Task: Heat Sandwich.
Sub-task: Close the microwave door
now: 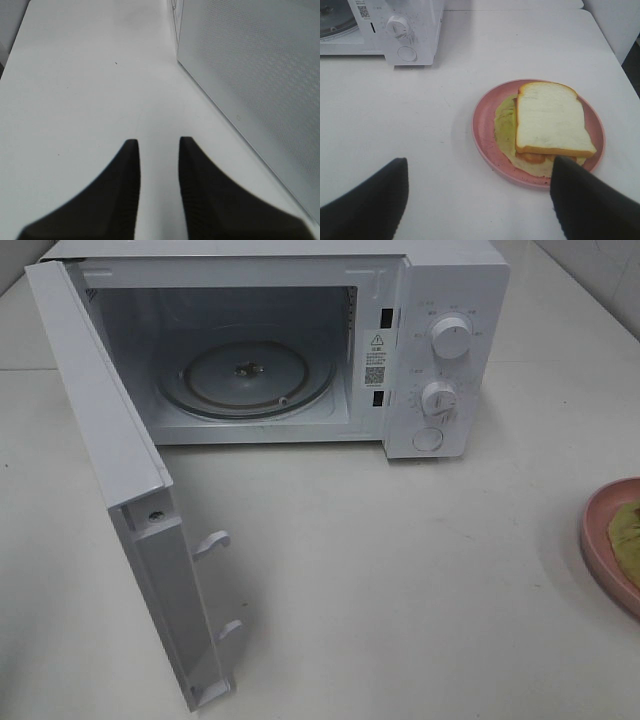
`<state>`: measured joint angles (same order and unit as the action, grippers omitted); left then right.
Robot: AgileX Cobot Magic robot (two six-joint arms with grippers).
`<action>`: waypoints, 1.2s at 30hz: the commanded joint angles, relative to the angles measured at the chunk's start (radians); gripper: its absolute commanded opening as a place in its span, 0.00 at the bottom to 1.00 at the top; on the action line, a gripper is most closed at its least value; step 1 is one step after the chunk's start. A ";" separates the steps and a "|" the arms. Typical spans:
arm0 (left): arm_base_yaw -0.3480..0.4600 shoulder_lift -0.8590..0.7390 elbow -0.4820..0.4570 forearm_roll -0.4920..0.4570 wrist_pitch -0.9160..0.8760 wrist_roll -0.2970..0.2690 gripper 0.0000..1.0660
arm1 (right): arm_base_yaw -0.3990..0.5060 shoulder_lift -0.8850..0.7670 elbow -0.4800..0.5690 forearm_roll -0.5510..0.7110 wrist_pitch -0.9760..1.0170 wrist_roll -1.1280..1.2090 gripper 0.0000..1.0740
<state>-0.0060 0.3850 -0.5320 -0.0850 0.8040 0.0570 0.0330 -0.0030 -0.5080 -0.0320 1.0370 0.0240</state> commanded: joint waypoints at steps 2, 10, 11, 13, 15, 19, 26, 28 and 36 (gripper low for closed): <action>0.004 0.064 0.025 0.007 -0.113 -0.003 0.00 | -0.003 -0.028 0.001 0.003 -0.009 -0.014 0.70; 0.004 0.261 0.146 0.016 -0.490 0.012 0.00 | -0.003 -0.028 0.001 0.003 -0.009 -0.014 0.70; 0.004 0.287 0.158 0.016 -0.547 0.024 0.00 | -0.003 -0.028 0.001 0.003 -0.009 -0.014 0.70; 0.004 0.307 0.170 0.016 -0.603 0.038 0.00 | -0.003 -0.028 0.001 0.003 -0.009 -0.014 0.70; 0.004 0.387 0.199 0.016 -0.751 0.070 0.00 | -0.003 -0.028 0.001 0.003 -0.009 -0.014 0.70; 0.004 0.496 0.220 0.016 -0.904 0.076 0.00 | -0.003 -0.028 0.001 0.003 -0.009 -0.014 0.70; 0.004 0.671 0.222 0.016 -1.136 0.073 0.00 | -0.003 -0.028 0.001 0.003 -0.009 -0.014 0.70; 0.004 0.724 0.222 0.018 -1.226 0.072 0.00 | -0.003 -0.028 0.001 0.003 -0.009 -0.014 0.70; 0.004 0.908 0.225 0.308 -1.472 -0.105 0.00 | -0.003 -0.028 0.001 0.003 -0.009 -0.014 0.70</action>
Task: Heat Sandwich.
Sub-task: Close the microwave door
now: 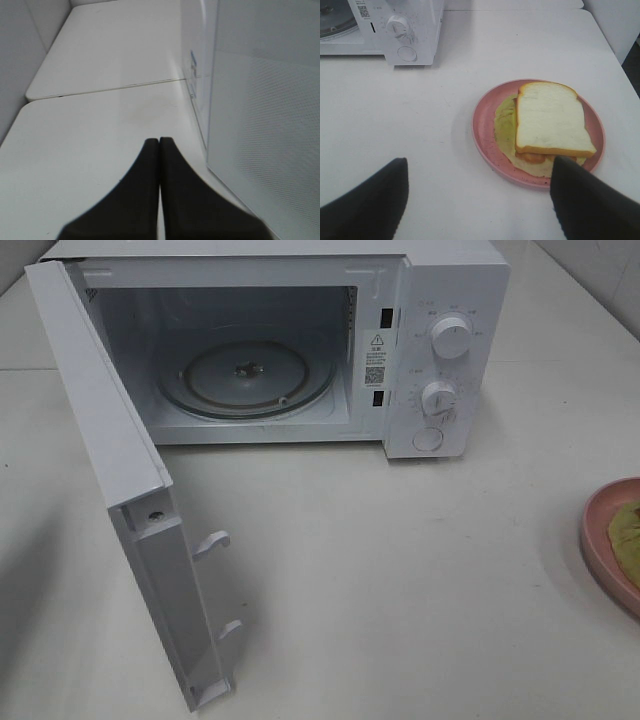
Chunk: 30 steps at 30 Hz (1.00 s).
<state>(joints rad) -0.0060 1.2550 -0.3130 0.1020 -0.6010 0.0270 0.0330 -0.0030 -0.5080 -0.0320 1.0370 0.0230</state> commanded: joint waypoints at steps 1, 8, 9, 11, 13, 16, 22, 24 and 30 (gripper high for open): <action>0.004 0.038 0.006 0.121 -0.067 -0.075 0.00 | -0.003 -0.028 0.001 0.003 -0.009 -0.013 0.70; 0.004 0.125 0.006 0.376 -0.238 -0.188 0.00 | -0.003 -0.028 0.001 0.003 -0.009 -0.013 0.70; 0.004 0.129 0.006 0.390 -0.249 -0.198 0.00 | -0.003 -0.028 0.001 0.003 -0.009 -0.013 0.70; 0.001 0.139 0.006 0.408 -0.267 -0.215 0.00 | -0.003 -0.028 0.001 0.003 -0.009 -0.013 0.70; -0.023 0.146 0.003 0.401 -0.268 -0.216 0.00 | -0.003 -0.028 0.001 0.003 -0.009 -0.013 0.70; -0.077 0.164 -0.009 0.401 -0.267 -0.203 0.00 | -0.003 -0.028 0.001 0.003 -0.009 -0.013 0.70; -0.159 0.204 -0.019 0.379 -0.261 -0.175 0.00 | -0.003 -0.028 0.001 0.003 -0.009 -0.013 0.70; -0.180 0.206 -0.019 0.370 -0.263 -0.175 0.00 | -0.003 -0.028 0.001 0.003 -0.009 -0.013 0.70; -0.269 0.206 -0.019 0.267 -0.260 -0.123 0.00 | -0.003 -0.028 0.001 0.003 -0.009 -0.013 0.70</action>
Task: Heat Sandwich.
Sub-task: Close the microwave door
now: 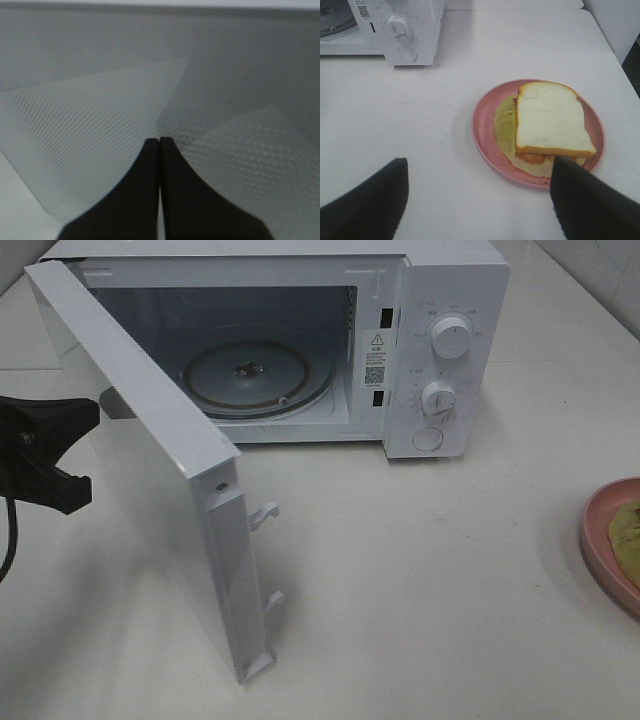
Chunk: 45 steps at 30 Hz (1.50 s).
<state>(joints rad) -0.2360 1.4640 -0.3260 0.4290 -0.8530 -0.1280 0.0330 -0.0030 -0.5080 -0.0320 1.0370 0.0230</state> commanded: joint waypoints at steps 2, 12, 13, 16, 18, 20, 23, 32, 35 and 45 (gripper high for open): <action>-0.050 -0.003 -0.006 -0.083 -0.008 0.041 0.00 | -0.003 -0.028 0.001 0.003 -0.009 -0.013 0.70; -0.217 0.055 -0.040 -0.275 -0.009 0.112 0.00 | -0.003 -0.028 0.001 0.003 -0.009 -0.013 0.70; -0.235 0.066 -0.047 -0.287 -0.010 0.112 0.00 | -0.003 -0.028 0.001 0.003 -0.009 -0.013 0.70; -0.298 0.094 -0.074 -0.357 -0.010 0.138 0.00 | -0.003 -0.028 0.001 0.003 -0.009 -0.013 0.70; -0.316 0.098 -0.082 -0.382 -0.010 0.152 0.00 | -0.003 -0.028 0.001 0.003 -0.009 -0.013 0.70; -0.359 0.111 -0.107 -0.437 -0.005 0.196 0.00 | -0.003 -0.028 0.001 0.003 -0.009 -0.013 0.70; -0.381 0.124 -0.124 -0.472 -0.002 0.214 0.00 | -0.003 -0.028 0.001 0.003 -0.009 -0.013 0.70; -0.439 0.179 -0.192 -0.507 0.030 0.220 0.00 | -0.003 -0.028 0.001 0.003 -0.009 -0.013 0.70; -0.456 0.196 -0.225 -0.507 0.058 0.220 0.00 | -0.003 -0.028 0.001 0.003 -0.009 -0.013 0.70; -0.476 0.253 -0.310 -0.511 0.078 0.220 0.00 | -0.003 -0.028 0.001 0.003 -0.009 -0.013 0.70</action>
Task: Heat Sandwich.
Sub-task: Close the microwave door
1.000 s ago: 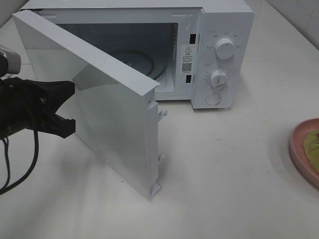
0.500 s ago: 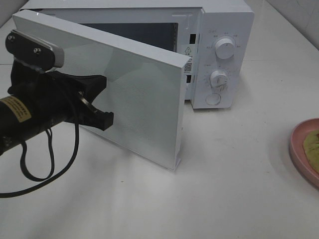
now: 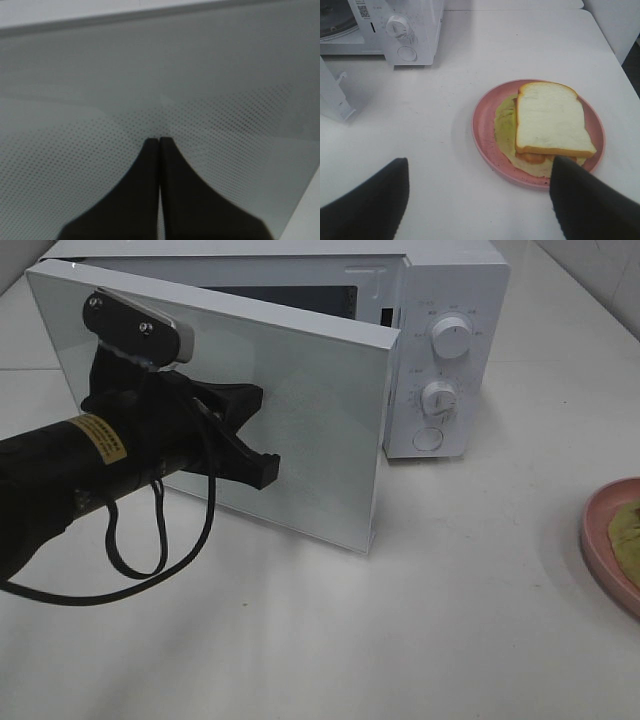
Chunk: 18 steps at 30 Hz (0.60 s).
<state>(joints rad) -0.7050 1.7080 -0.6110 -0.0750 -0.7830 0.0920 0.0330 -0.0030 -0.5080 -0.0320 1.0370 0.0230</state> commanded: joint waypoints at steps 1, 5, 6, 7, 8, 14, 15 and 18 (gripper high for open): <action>-0.007 0.011 -0.040 -0.007 0.018 0.000 0.00 | -0.003 -0.028 0.001 0.003 -0.009 -0.013 0.70; -0.007 0.013 -0.069 -0.007 0.047 0.000 0.00 | -0.003 -0.028 0.001 0.003 -0.009 -0.013 0.70; -0.007 0.018 -0.077 -0.007 0.049 0.000 0.00 | -0.003 -0.028 0.001 0.003 -0.009 -0.013 0.70; -0.007 0.026 -0.086 -0.007 0.049 0.000 0.00 | -0.003 -0.028 0.001 0.003 -0.009 -0.013 0.70; -0.007 0.026 -0.086 -0.007 0.049 0.000 0.00 | -0.003 -0.028 0.001 0.003 -0.009 -0.013 0.70; -0.019 0.069 -0.148 -0.007 0.057 -0.018 0.00 | -0.003 -0.028 0.001 0.003 -0.009 -0.013 0.70; -0.027 0.079 -0.164 -0.006 0.065 -0.018 0.00 | -0.003 -0.028 0.001 0.003 -0.009 -0.013 0.70; -0.030 0.093 -0.189 -0.005 0.080 -0.019 0.00 | -0.003 -0.028 0.001 0.003 -0.009 -0.013 0.70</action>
<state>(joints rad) -0.7290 1.7960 -0.7840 -0.0760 -0.7130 0.0840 0.0330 -0.0030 -0.5080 -0.0320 1.0370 0.0230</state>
